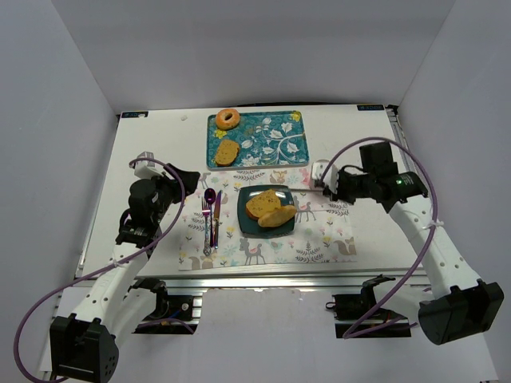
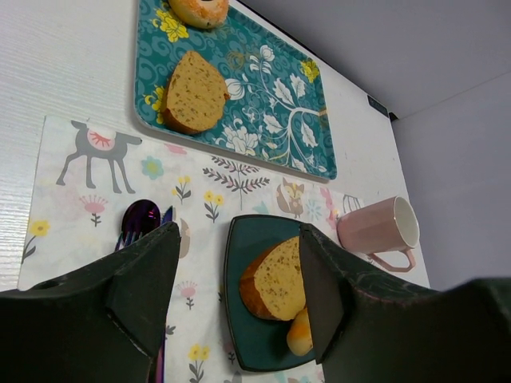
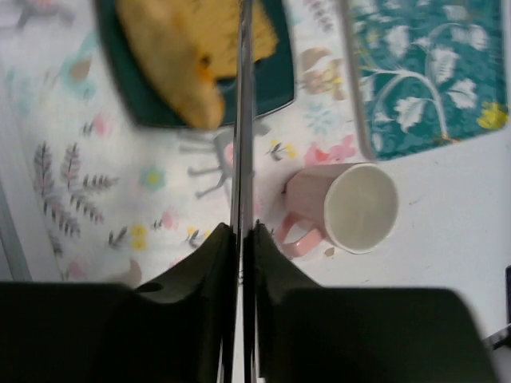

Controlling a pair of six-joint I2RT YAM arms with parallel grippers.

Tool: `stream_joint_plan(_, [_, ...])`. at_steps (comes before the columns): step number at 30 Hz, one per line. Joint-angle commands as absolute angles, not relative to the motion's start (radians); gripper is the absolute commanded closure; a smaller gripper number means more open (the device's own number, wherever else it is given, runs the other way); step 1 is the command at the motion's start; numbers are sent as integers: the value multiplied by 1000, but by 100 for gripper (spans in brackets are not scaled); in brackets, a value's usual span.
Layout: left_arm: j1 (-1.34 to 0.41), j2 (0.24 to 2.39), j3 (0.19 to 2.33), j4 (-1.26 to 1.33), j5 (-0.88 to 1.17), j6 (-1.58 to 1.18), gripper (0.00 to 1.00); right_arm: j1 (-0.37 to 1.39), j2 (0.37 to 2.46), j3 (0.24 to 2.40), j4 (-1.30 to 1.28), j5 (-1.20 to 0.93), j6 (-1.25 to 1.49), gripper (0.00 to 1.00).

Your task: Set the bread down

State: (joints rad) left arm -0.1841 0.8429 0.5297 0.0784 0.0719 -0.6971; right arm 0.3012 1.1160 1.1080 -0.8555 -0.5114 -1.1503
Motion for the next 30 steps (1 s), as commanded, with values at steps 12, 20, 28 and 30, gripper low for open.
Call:
stream_joint_plan(12, [-178,897,594,80,221,-676,99,-101,1273,1080,-93,-212,-8,100])
stream_joint_plan(20, [-193,953,630,63,244,-686,74,-265,1437,887,104,-256,-73,100])
stream_joint_plan(28, [-255,1031,675,69,203,-684,60,-281,1572,851,86,-258,-172,72])
stream_joint_plan(30, [-276,1054,687,72,192,-684,58,-284,1591,862,49,-256,-199,47])
